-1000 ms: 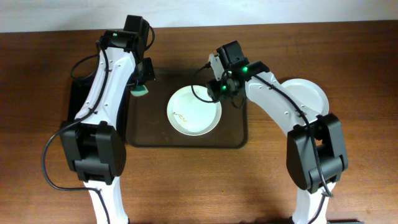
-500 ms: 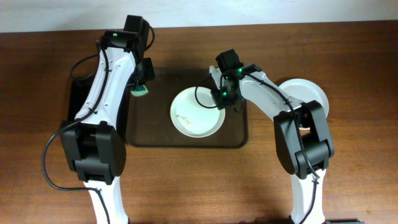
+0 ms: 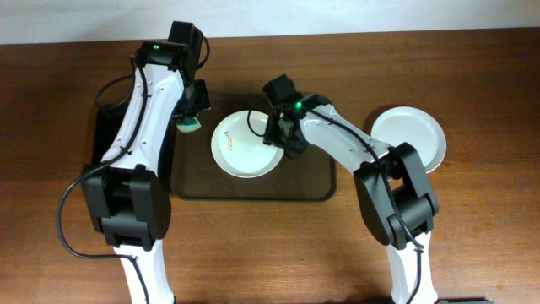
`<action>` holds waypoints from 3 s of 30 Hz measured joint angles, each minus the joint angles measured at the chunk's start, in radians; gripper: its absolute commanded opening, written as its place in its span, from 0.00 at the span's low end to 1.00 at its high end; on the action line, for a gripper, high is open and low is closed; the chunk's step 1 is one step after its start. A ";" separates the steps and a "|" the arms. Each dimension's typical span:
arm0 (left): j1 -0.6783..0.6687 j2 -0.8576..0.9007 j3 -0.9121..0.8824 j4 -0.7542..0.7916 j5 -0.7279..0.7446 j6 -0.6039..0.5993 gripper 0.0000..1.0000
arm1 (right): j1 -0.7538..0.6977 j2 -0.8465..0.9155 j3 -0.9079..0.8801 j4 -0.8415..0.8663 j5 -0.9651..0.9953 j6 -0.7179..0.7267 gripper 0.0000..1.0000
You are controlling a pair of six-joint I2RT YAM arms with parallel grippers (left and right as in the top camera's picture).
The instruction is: Clean dirty plates on tray and stack at the side
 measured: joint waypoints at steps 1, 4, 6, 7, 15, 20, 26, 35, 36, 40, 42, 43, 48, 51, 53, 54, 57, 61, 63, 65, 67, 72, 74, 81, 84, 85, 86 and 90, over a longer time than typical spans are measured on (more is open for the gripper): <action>0.000 0.000 0.000 0.000 0.000 0.000 0.01 | -0.014 0.000 0.000 0.032 0.003 -0.045 0.35; 0.000 0.000 0.000 0.000 0.000 0.000 0.01 | -0.022 0.002 0.000 0.039 0.014 -0.112 0.24; 0.000 0.000 0.000 0.000 0.000 0.000 0.01 | -0.022 0.002 -0.027 0.039 0.014 -0.130 0.25; 0.000 0.000 0.000 0.000 0.000 0.000 0.01 | -0.022 0.002 -0.035 0.035 0.014 -0.138 0.25; 0.000 0.000 -0.002 0.018 0.000 0.000 0.01 | -0.022 0.004 -0.048 0.032 0.004 -0.160 0.08; 0.000 0.000 -0.115 0.114 0.041 0.000 0.01 | -0.022 0.004 -0.052 0.047 -0.022 -0.142 0.04; -0.052 -0.001 -0.290 0.367 0.090 0.000 0.01 | -0.022 0.004 -0.052 0.034 -0.031 -0.063 0.04; -0.171 -0.002 -0.405 0.549 0.097 0.237 0.01 | -0.022 0.004 -0.052 0.032 -0.032 -0.058 0.04; -0.171 -0.002 -0.405 0.537 0.097 0.245 0.01 | -0.022 0.004 -0.052 0.033 -0.032 -0.058 0.04; -0.171 -0.002 -0.407 0.455 0.097 0.250 0.01 | -0.022 0.004 -0.052 0.033 -0.036 -0.058 0.04; -0.171 -0.002 -0.409 0.498 0.097 0.250 0.01 | -0.022 0.004 -0.052 0.033 -0.036 -0.058 0.04; -0.171 -0.002 -0.413 0.552 0.095 0.249 0.01 | -0.022 0.004 -0.052 0.033 -0.036 -0.058 0.04; -0.171 0.051 -0.415 0.708 0.032 0.246 0.01 | -0.022 0.004 -0.052 0.034 -0.040 -0.057 0.04; -0.172 0.070 -0.386 0.582 0.013 0.247 0.01 | -0.021 0.004 -0.052 0.035 -0.047 -0.061 0.04; -0.171 0.070 -0.369 0.439 0.027 0.262 0.01 | -0.017 0.004 -0.052 0.032 -0.056 -0.067 0.04; -0.170 0.070 -0.364 0.375 0.048 0.282 0.01 | -0.017 0.004 -0.052 0.032 -0.058 -0.068 0.04; -0.170 0.071 -0.349 0.198 0.121 0.364 0.01 | -0.017 0.004 -0.052 0.032 -0.058 -0.069 0.04; -0.166 0.073 -0.348 0.222 0.169 0.510 0.01 | -0.019 0.004 -0.052 0.033 -0.047 -0.069 0.04; -0.164 0.073 -0.351 0.322 0.164 0.505 0.01 | -0.029 0.004 -0.052 0.037 -0.024 -0.058 0.04; -0.164 0.079 -0.352 0.483 0.138 0.442 0.01 | -0.035 0.004 -0.052 0.044 -0.016 -0.039 0.04; -0.168 0.097 -0.348 0.560 0.091 0.367 0.01 | -0.035 0.004 -0.052 0.050 -0.012 -0.028 0.04; -0.197 0.124 -0.335 0.602 -0.133 0.076 0.00 | -0.031 0.004 -0.052 0.056 -0.024 -0.014 0.04; -0.198 0.132 -0.336 0.636 -0.185 0.044 0.00 | -0.027 0.004 -0.052 0.058 -0.028 -0.013 0.04; -0.154 0.137 -0.340 0.784 0.091 0.618 0.01 | -0.029 0.004 -0.052 0.045 -0.026 -0.008 0.04; -0.156 0.150 -0.344 0.874 0.142 0.696 0.01 | -0.029 0.004 -0.052 0.045 -0.024 -0.009 0.04; -0.158 0.155 -0.344 0.898 0.151 0.728 0.01 | -0.029 0.004 -0.052 0.045 -0.024 -0.009 0.04; -0.159 0.159 -0.346 0.920 0.158 0.760 0.01 | -0.029 0.004 -0.052 0.045 -0.024 -0.009 0.04; -0.184 0.161 -0.348 0.928 -0.014 0.686 0.01 | -0.029 0.004 -0.052 0.062 -0.023 -0.010 0.04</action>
